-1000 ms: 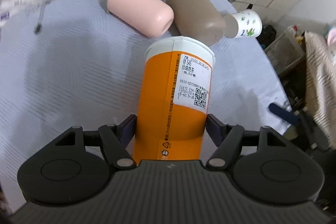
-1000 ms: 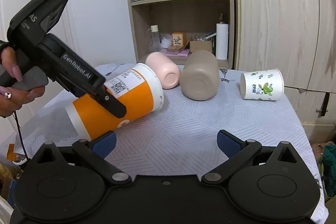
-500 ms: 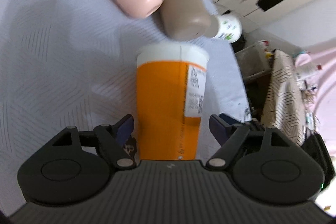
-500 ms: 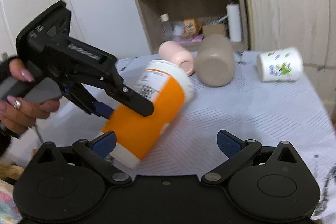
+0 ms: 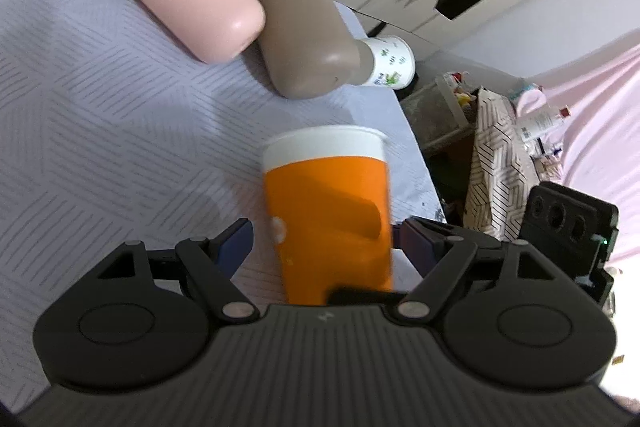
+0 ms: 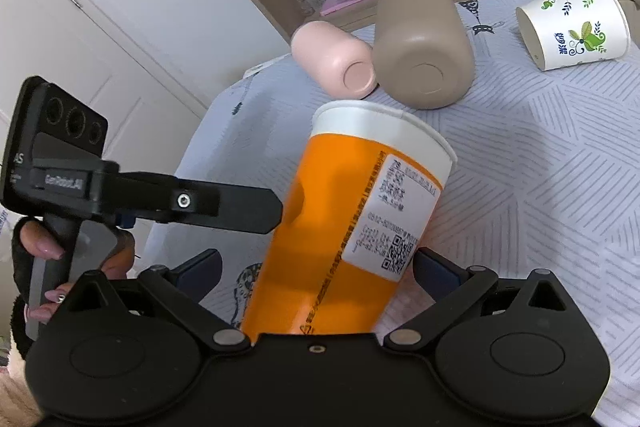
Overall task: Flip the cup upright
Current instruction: 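Lift the orange cup with the left gripper while the right gripper closes on it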
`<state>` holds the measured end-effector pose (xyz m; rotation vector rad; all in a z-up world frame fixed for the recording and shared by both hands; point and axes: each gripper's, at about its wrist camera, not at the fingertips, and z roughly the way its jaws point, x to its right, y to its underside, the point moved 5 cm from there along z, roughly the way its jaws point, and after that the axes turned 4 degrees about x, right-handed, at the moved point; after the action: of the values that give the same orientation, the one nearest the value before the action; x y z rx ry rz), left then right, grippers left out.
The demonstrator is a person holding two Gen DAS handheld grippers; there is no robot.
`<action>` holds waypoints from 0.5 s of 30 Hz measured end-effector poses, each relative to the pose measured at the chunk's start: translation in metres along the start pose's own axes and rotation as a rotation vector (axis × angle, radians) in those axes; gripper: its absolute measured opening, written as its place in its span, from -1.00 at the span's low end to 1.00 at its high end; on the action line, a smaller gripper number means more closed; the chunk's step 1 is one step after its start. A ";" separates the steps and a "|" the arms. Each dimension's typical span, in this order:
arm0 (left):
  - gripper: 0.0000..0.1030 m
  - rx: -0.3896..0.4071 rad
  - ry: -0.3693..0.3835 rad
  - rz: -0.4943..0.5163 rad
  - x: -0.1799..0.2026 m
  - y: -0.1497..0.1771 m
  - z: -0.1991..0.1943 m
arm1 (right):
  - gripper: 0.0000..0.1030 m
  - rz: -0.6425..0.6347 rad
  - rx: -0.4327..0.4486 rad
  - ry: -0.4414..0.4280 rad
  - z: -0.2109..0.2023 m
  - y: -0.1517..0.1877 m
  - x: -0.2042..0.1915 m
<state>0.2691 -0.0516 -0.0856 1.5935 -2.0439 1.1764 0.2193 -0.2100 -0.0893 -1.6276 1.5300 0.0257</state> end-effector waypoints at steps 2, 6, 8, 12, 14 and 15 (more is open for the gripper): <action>0.53 -0.004 0.004 0.004 0.002 0.000 0.004 | 0.65 -0.010 -0.005 0.009 0.002 0.000 0.001; 0.31 -0.011 -0.006 0.008 0.000 0.003 0.005 | 0.64 -0.029 -0.019 -0.010 0.002 -0.001 0.000; 0.30 -0.013 0.005 0.000 -0.001 0.004 0.003 | 0.64 -0.054 -0.019 0.003 0.001 -0.002 -0.002; 0.29 0.037 0.012 0.028 0.006 0.012 -0.013 | 0.63 -0.131 0.008 -0.008 -0.007 -0.002 -0.014; 0.29 0.083 -0.016 0.117 0.019 0.018 -0.023 | 0.62 -0.201 0.036 -0.003 -0.013 0.001 -0.024; 0.29 0.108 -0.027 0.158 0.025 0.022 -0.028 | 0.62 -0.230 0.050 0.000 -0.016 0.002 -0.027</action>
<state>0.2336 -0.0460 -0.0606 1.5262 -2.1916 1.3478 0.2029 -0.1971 -0.0655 -1.7534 1.3246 -0.1369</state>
